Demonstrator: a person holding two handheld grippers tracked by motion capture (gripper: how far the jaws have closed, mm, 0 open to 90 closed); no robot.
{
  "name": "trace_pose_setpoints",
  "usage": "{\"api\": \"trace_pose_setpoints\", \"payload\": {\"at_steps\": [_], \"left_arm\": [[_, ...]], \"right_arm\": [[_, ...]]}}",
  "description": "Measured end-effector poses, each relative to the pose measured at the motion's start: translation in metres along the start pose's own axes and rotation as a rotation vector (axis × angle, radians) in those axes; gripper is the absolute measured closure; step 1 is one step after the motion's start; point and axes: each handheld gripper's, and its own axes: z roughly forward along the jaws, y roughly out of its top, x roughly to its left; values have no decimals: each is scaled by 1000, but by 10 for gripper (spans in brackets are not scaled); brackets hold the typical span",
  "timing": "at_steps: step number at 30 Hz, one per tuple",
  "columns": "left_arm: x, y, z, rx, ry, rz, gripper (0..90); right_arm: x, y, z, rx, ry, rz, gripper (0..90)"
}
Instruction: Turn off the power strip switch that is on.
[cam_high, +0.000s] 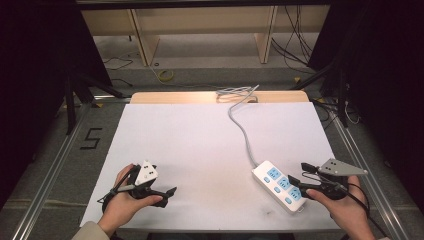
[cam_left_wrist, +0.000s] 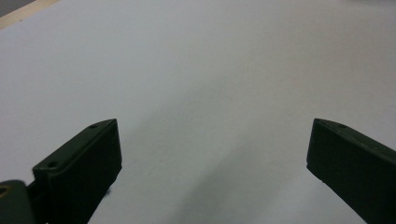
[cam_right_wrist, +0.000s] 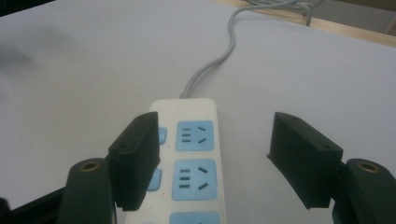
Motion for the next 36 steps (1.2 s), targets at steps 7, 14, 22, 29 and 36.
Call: {"api": "trace_pose_setpoints", "payload": {"at_steps": [7,14,22,29,36], "left_arm": [[0,0,0,5,0,3,30],[1,-1,0,4,8,-2,41],[3,-1,0,13,8,0,47],[2,-1,1,10,10,0,51],[2,-1,1,11,11,1,55]], "right_arm": [[0,4,-3,4,-8,-10,362],[1,11,-6,23,-12,-25,453],[0,19,-6,50,-3,-37,532],[-2,30,-7,75,8,-42,619],[0,35,-6,100,7,-45,713]]}}
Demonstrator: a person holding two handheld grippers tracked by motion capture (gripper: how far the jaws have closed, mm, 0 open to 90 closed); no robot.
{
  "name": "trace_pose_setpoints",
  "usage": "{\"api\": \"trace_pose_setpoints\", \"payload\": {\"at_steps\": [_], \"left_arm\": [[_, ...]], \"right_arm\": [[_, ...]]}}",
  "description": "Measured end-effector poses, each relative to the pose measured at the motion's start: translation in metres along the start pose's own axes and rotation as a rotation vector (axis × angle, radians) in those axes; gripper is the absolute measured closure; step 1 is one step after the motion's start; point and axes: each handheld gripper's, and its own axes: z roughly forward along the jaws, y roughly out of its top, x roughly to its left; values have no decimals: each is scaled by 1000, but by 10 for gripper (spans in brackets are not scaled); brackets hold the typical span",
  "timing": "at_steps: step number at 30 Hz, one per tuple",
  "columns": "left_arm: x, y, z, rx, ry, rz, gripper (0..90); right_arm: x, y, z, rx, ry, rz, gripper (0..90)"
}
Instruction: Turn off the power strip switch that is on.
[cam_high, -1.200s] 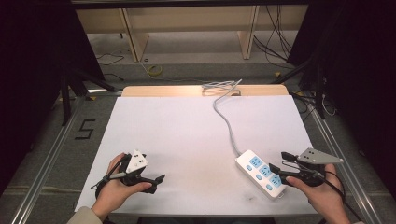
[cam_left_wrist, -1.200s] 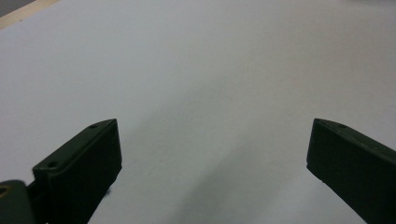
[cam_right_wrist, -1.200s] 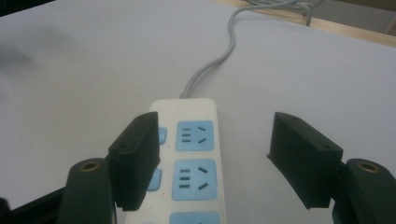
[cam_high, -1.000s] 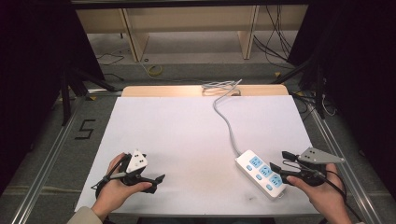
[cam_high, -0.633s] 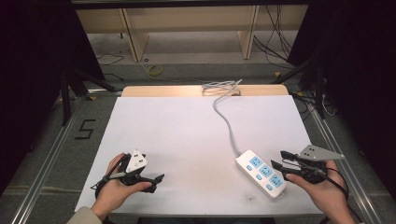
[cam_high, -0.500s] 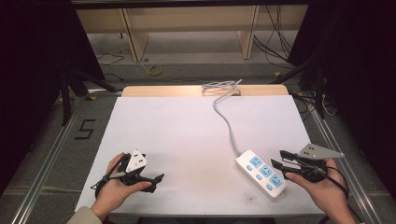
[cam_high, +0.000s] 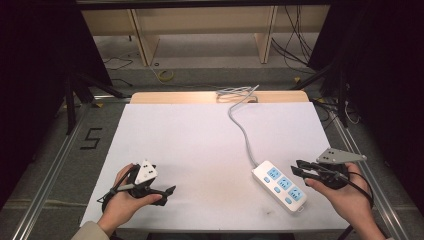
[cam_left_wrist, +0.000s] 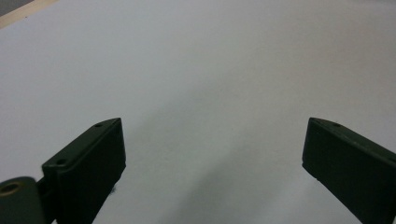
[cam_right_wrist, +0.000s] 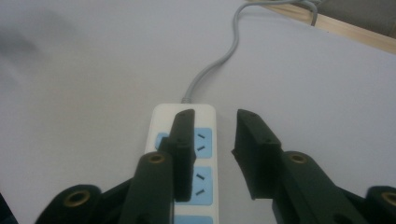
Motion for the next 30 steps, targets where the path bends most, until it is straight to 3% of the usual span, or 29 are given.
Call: {"api": "trace_pose_setpoints", "payload": {"at_steps": [5,9,30], "left_arm": [[0,0,0,0,-1,3,58],[0,0,0,1,-3,2,59],[-1,0,1,-1,-3,3,65]], "right_arm": [[2,7,3,35,-4,-14,854],[3,12,4,57,-9,-22,900],[5,25,14,184,25,-9,900]]}}
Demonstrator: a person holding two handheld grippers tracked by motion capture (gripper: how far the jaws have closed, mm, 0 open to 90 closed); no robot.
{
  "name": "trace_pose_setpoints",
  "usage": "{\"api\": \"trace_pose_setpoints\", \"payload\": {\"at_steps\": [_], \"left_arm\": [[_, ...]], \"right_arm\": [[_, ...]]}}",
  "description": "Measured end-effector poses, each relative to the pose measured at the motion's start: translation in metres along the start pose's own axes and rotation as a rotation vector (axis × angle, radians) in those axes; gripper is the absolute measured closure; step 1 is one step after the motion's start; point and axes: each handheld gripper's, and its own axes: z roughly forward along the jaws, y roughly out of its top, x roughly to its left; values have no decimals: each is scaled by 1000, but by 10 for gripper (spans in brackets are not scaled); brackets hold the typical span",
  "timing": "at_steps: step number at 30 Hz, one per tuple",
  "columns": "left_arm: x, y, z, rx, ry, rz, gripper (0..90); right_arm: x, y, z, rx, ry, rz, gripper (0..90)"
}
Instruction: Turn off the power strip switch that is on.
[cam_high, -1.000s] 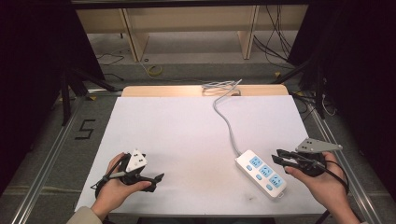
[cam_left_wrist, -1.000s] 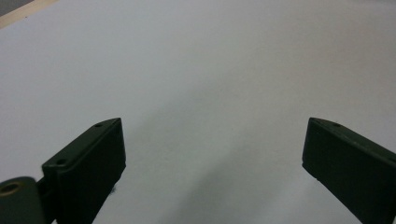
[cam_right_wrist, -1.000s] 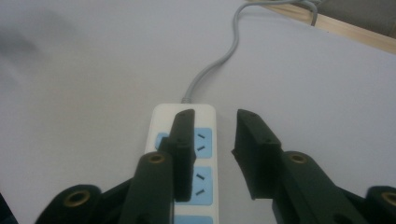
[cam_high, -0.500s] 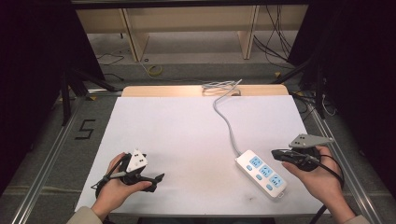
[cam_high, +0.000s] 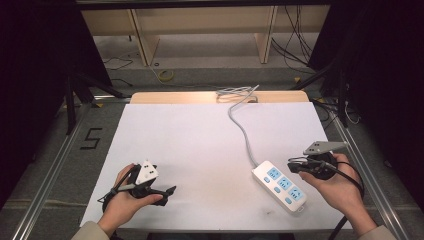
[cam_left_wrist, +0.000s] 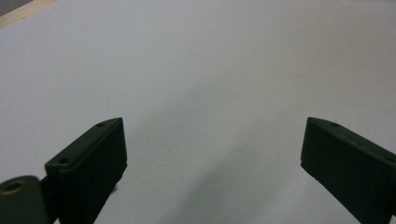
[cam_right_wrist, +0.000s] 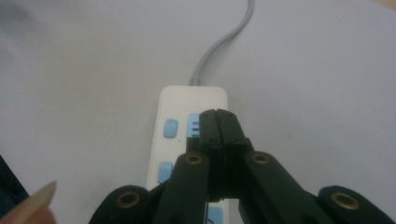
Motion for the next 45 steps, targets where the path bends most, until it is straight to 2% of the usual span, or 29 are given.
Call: {"api": "trace_pose_setpoints", "payload": {"at_steps": [19,45], "left_arm": [[-1,0,0,4,-6,5,69],[-1,0,1,6,-8,11,72]], "right_arm": [[5,10,8,78,30,7,900],[9,15,20,148,58,0,900]]}}
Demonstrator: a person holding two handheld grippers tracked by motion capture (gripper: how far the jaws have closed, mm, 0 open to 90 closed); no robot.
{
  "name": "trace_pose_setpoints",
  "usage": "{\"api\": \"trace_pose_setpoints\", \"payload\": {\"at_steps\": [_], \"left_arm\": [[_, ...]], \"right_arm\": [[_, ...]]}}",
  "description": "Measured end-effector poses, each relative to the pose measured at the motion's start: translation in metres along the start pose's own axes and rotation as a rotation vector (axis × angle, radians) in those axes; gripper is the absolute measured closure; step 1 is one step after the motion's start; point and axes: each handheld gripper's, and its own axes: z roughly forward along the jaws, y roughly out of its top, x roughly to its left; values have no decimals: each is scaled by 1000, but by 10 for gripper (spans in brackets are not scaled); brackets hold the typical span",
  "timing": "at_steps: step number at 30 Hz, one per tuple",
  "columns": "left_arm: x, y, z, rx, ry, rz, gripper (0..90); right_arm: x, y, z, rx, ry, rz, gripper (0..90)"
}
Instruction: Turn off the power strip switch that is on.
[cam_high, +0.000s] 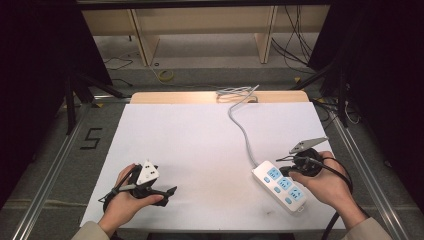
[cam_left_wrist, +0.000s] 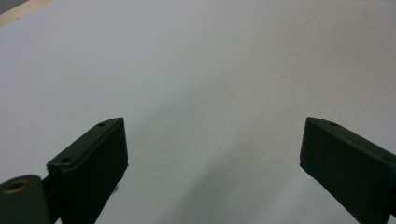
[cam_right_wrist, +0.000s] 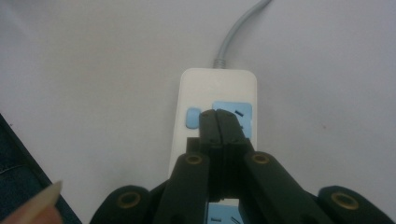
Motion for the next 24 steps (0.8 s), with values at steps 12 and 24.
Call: {"api": "trace_pose_setpoints", "payload": {"at_steps": [12,24], "left_arm": [[0,0,0,2,-2,3,72],[0,0,0,4,-3,5,75]], "right_arm": [[2,1,4,38,10,2,900],[3,1,9,78,17,10,900]]}}
